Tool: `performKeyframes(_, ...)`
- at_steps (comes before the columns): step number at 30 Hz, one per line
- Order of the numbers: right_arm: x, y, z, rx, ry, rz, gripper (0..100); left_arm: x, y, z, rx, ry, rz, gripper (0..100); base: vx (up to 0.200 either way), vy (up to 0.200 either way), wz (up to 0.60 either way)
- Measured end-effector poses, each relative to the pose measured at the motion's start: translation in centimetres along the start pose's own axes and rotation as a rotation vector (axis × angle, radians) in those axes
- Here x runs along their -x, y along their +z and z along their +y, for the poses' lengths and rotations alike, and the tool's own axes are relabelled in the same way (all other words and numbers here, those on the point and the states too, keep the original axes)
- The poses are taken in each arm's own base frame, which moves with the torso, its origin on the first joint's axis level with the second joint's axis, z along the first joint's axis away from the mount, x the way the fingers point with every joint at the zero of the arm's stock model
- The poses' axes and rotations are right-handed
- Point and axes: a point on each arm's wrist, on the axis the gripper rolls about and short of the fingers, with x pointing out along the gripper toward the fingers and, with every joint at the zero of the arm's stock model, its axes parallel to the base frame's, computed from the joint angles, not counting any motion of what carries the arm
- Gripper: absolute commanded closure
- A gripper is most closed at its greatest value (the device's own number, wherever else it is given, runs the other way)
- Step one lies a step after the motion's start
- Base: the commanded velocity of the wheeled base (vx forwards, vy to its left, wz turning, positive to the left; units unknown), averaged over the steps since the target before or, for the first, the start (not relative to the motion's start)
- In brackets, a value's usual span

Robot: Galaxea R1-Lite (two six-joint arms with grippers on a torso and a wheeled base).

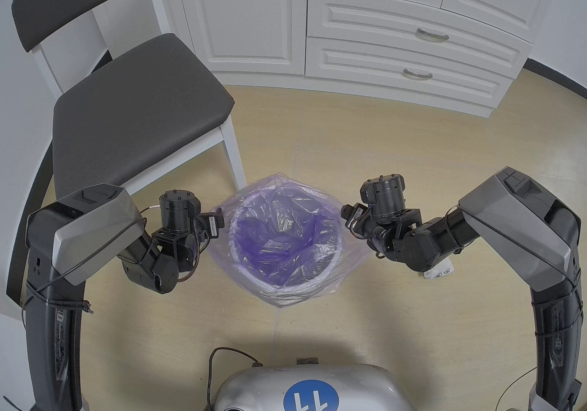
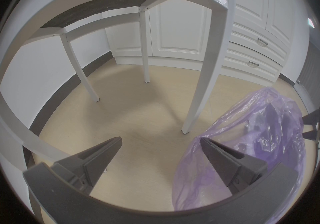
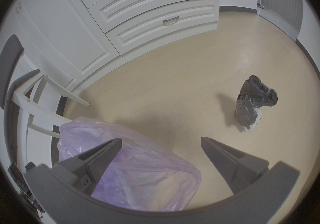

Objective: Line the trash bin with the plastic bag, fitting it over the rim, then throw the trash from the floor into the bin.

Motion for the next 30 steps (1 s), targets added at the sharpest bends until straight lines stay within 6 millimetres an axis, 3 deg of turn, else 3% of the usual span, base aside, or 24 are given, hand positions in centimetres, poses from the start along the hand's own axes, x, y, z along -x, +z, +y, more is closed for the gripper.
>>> performKeyframes(17,-2.0,-1.1,-1.0,-0.003,-0.025,0.019,0,-0.1,-1.3,1.4,-0.055,0.049,0.167,0,0.0,0.0,0.0)
performKeyframes(30,-2.1,-0.7,-1.4,-0.004,-0.034,0.02,0,0.0,-0.7,1.4,-0.035,0.048,0.144,0,0.0,0.0,0.0)
